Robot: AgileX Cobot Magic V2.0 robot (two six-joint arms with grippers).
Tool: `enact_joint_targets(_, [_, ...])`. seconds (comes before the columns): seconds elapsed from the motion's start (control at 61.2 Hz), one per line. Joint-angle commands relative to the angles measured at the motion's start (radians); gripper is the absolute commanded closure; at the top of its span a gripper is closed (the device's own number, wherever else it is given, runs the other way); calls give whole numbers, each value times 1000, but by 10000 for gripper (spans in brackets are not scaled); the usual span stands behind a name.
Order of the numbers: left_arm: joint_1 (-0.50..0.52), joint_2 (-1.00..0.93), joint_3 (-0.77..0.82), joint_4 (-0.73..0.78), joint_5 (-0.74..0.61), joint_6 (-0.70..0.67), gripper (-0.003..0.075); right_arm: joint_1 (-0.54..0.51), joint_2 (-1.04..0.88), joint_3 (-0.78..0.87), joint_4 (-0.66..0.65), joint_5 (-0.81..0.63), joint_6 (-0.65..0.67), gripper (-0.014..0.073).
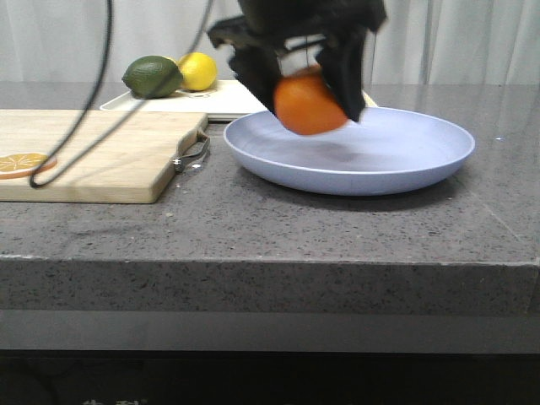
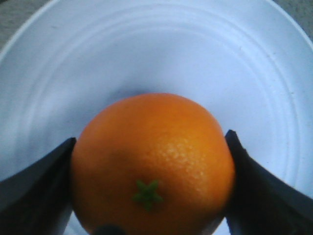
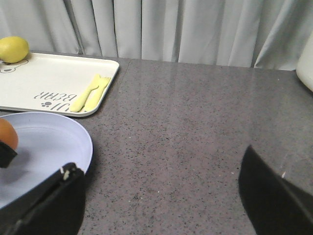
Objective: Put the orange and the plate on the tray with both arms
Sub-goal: 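Lift the orange with the left gripper and carry it over the blue plate, then lower the orange onto the plate and open the left gripper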
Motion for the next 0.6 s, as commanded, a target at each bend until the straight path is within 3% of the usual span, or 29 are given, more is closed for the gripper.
enact_joint_targets(0.0, [-27, -47, -33, 5, -70, -1, 484, -5, 9, -38, 2, -83, -6, -49])
enact_joint_targets(0.131, [-44, -35, -33, 15, -68, -1, 385, -5, 9, -38, 2, -83, -6, -49])
enact_joint_targets(0.261, [-55, -33, -33, 19, -83, -1, 153, -5, 9, -38, 2, -83, -6, -49])
enact_joint_targets(0.343, [-58, -33, -33, 28, -93, -1, 45, -5, 9, -38, 2, -83, -6, -49])
enact_joint_targets(0.408, [-58, -33, -43, 43, -81, -1, 20, -5, 9, -38, 2, -83, -6, -49])
enact_joint_targets(0.588, [-58, -38, -152, 141, 74, -1, 52, -5, 9, -38, 2, -83, -6, -49])
